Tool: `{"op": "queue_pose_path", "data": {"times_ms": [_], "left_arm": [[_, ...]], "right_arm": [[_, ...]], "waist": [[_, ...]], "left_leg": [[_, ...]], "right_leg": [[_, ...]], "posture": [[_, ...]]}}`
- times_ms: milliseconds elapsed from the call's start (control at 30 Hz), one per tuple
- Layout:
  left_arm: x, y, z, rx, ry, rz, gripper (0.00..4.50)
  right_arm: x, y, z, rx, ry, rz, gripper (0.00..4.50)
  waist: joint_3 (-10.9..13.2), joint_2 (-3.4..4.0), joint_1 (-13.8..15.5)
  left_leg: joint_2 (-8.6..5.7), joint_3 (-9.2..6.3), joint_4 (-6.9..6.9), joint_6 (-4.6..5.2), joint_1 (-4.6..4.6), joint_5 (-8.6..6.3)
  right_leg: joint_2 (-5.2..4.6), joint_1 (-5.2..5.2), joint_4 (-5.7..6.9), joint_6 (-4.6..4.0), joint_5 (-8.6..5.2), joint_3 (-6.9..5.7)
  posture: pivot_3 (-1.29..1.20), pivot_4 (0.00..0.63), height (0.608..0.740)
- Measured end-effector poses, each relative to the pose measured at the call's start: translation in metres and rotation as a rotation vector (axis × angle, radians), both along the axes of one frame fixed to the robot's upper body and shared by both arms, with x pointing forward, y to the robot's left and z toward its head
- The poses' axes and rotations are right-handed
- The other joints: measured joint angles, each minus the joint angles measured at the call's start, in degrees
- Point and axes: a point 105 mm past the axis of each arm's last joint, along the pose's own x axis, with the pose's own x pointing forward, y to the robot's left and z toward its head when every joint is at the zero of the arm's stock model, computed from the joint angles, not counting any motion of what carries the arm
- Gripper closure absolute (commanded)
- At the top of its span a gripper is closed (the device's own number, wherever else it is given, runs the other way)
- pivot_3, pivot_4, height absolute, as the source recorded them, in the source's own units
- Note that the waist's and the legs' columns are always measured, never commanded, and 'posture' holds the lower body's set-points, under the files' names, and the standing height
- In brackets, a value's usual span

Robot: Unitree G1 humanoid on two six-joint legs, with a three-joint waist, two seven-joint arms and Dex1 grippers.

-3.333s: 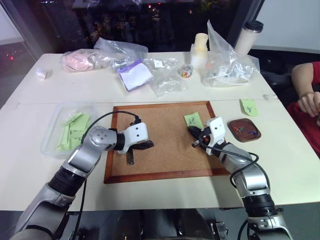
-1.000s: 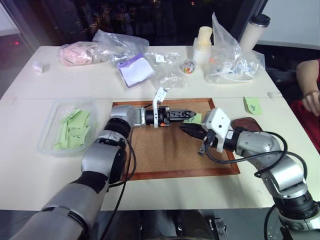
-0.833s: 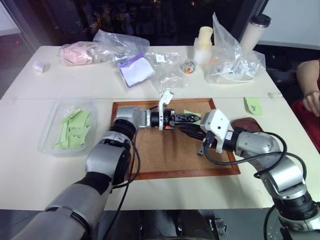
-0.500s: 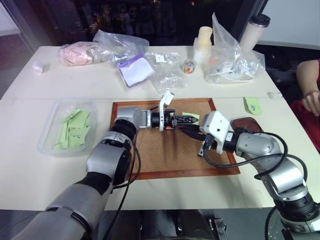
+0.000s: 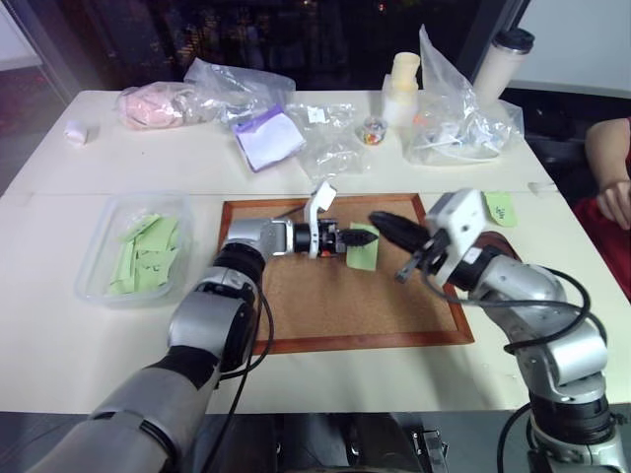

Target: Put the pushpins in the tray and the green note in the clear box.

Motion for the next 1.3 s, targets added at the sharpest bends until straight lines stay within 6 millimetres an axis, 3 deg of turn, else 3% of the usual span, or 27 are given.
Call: {"op": "queue_pose_path", "data": {"times_ms": [100,167,267,400,600,700,933,1300], "left_arm": [[0.0,0.016,0.025,0.155,-0.408,-0.023,4.47],[-0.002,0.023,0.039,0.243,-0.603,-0.03,4.47],[-0.005,0.025,0.055,0.291,-0.733,-0.012,4.47],[-0.012,0.024,0.069,0.303,-0.814,-0.002,4.47],[-0.019,0.027,0.056,0.332,-0.803,0.009,4.47],[-0.016,0.035,0.044,0.374,-0.763,0.032,4.5],[-0.014,0.037,0.045,0.386,-0.756,0.072,4.5],[-0.008,0.043,0.043,0.404,-0.748,0.111,4.5]], "right_arm": [[0.013,-0.056,0.011,0.125,0.02,-0.248,4.5],[0.018,-0.092,0.0,0.162,0.089,-0.397,4.5],[0.022,-0.124,-0.025,0.16,0.199,-0.523,4.5],[0.023,-0.152,-0.058,0.127,0.302,-0.605,4.5],[0.029,-0.165,-0.097,0.061,0.408,-0.65,4.5],[0.03,-0.165,-0.098,0.055,0.411,-0.646,3.61],[0.031,-0.163,-0.101,0.045,0.407,-0.643,0.06],[0.029,-0.171,-0.089,0.149,0.371,-0.677,0.06]], "waist": [[-0.01,0.03,0.04],[-0.02,0.04,0.18],[-0.04,0.06,0.26],[-0.06,0.1,-0.02],[-0.16,0.28,-0.45],[-0.17,0.29,-0.25],[-0.17,0.3,-0.05],[-0.17,0.3,-0.09]], "left_leg": [[0.05,0.03,-0.04,-0.07,0.03,0.04],[0.03,0.04,-0.04,-0.08,0.03,0.04],[-0.03,0.05,-0.02,-0.04,0.03,0.03],[-0.03,0.02,-0.02,0.1,0.04,-0.05],[0.0,0.06,-0.03,-0.04,0.13,0.03],[0.0,0.06,-0.01,-0.03,0.13,0.03],[-0.02,0.06,-0.01,-0.05,0.1,0.04],[-0.01,0.06,-0.01,-0.06,0.11,0.05]], "right_leg": [[0.0,0.0,0.01,-0.01,0.01,0.0],[-0.01,0.0,0.01,-0.01,0.01,0.01],[-0.01,0.01,0.01,-0.01,0.01,0.03],[0.03,0.0,0.02,-0.01,0.01,0.04],[0.07,0.0,0.09,-0.01,0.01,0.11],[0.06,0.01,0.1,-0.01,0.01,0.11],[0.03,0.02,0.08,0.0,0.01,0.1],[0.04,0.02,0.09,0.0,0.01,0.1]], "posture": [[0.0,0.15,0.734],[0.0,0.15,0.734],[0.0,0.15,0.734],[0.0,0.15,0.734],[0.0,0.15,0.734],[0.0,0.15,0.734],[0.0,0.15,0.734],[0.0,0.15,0.734]]}}
